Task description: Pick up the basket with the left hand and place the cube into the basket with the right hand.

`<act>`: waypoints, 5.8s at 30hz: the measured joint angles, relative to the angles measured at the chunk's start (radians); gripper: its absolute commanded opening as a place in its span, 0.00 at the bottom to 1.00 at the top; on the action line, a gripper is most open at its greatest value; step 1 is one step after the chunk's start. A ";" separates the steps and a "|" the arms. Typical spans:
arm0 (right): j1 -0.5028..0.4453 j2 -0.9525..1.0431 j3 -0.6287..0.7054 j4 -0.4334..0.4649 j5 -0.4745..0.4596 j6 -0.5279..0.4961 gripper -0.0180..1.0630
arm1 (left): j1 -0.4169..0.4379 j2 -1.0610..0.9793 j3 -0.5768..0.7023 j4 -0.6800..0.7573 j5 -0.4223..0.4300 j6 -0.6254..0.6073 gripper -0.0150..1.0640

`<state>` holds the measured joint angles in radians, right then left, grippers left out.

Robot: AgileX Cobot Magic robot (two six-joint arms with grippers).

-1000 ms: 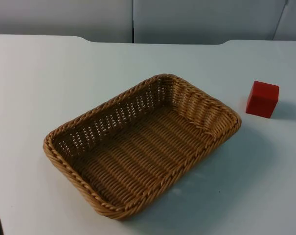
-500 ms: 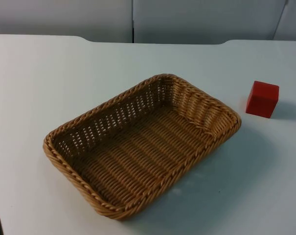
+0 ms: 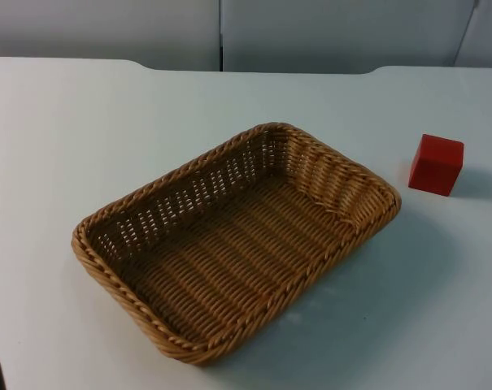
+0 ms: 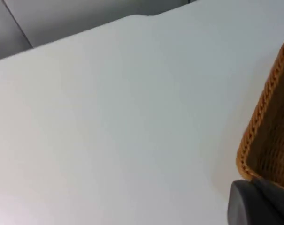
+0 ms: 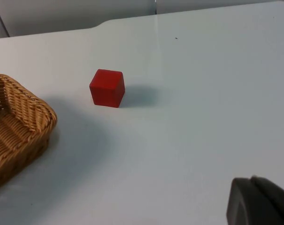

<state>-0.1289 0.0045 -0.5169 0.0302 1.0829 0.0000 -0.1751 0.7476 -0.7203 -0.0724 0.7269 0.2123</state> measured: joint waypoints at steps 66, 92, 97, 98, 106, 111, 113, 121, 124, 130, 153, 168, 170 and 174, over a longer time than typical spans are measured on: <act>0.000 0.000 0.000 0.000 0.000 0.000 0.01 | 0.000 0.937 0.000 -0.708 -0.126 -0.119 0.61; 0.000 0.000 0.000 0.000 0.000 0.000 0.01 | 0.000 1.086 -0.002 -1.137 -0.122 0.262 0.58; 0.000 0.000 0.000 0.000 0.000 0.000 0.01 | 0.000 1.093 -0.002 -1.139 -0.159 0.279 0.37; 0.000 0.000 0.000 0.000 0.000 0.000 0.01 | 0.000 1.093 -0.002 -1.139 -0.166 0.288 0.31; 0.000 0.000 0.000 0.000 0.000 0.000 0.01 | 0.000 1.093 -0.002 -1.156 -0.211 0.314 0.01; 0.000 0.000 0.000 0.000 0.000 0.000 0.01 | 0.000 1.093 -0.002 -1.154 -0.226 0.341 0.01; 0.000 0.000 0.000 0.000 0.000 0.000 0.01 | 0.000 1.093 -0.002 -1.154 -0.230 0.356 0.01; 0.000 0.000 0.000 0.000 0.000 0.000 0.01 | 0.000 1.094 -0.060 -1.147 -0.224 0.374 0.01; 0.000 0.000 0.000 0.000 0.000 0.000 0.01 | 0.000 1.094 -0.105 -1.144 -0.224 0.383 0.01; 0.000 0.000 0.000 0.000 0.000 0.000 0.01 | 0.000 1.094 -0.151 -1.159 -0.224 0.383 0.01; 0.000 0.000 0.000 0.000 0.000 0.000 0.01 | 0.202 0.974 -0.167 -1.177 -0.060 0.379 0.01; 0.000 0.000 0.000 0.000 0.000 0.000 0.01 | 0.202 0.972 -0.167 -1.077 0.026 0.247 0.01; 0.000 0.000 0.000 0.000 0.000 0.000 0.01 | 0.202 0.966 -0.167 -1.077 0.026 0.245 0.01; 0.000 0.000 0.000 0.000 0.000 0.000 0.01 | 0.209 0.943 -0.167 -1.075 0.026 0.241 0.01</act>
<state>-0.1289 0.0045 -0.5169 0.0302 1.0829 0.0000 0.0335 1.6905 -0.8872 -1.1473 0.7527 0.4538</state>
